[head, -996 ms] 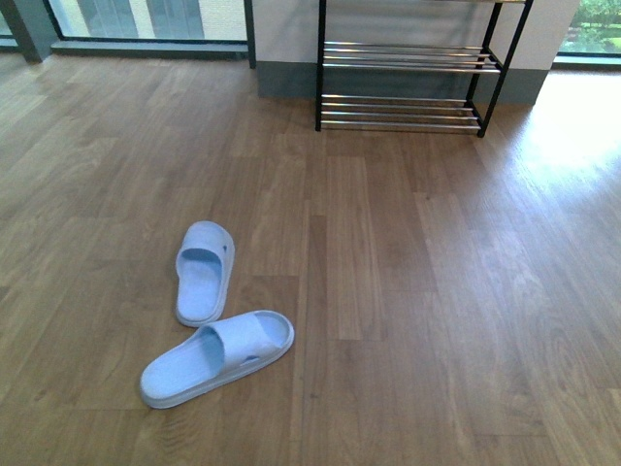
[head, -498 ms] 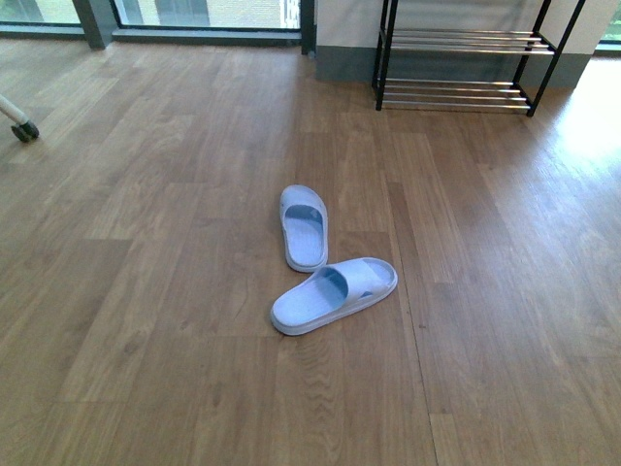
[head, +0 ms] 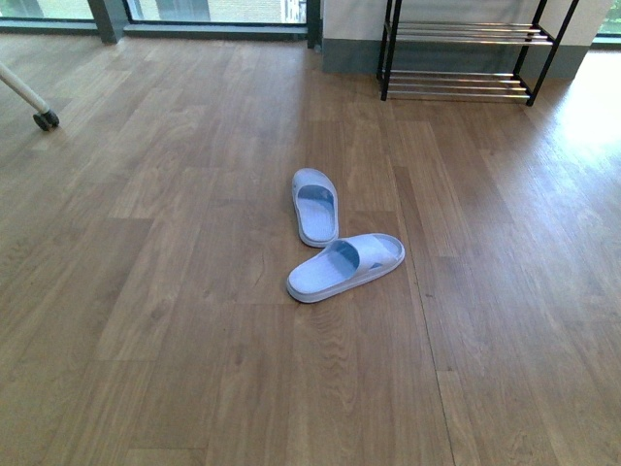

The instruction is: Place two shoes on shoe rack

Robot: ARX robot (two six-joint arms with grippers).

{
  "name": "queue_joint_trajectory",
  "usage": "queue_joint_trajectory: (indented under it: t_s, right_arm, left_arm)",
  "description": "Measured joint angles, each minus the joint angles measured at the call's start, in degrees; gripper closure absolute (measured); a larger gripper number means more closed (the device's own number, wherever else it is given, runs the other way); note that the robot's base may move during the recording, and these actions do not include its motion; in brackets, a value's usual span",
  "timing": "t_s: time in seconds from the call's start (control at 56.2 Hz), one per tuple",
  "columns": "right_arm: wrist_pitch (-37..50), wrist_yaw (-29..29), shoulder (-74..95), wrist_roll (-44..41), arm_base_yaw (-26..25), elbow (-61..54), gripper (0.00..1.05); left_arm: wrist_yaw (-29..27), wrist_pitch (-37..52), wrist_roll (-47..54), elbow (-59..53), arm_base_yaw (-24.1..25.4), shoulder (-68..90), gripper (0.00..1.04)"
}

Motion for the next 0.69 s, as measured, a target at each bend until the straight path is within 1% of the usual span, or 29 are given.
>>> queue_joint_trajectory:
  t_s: [0.694]
  right_arm:
    - [0.0, 0.35, 0.07, 0.0, 0.04, 0.02, 0.09]
  left_arm:
    - [0.13, 0.0, 0.02, 0.0, 0.0, 0.0, 0.09]
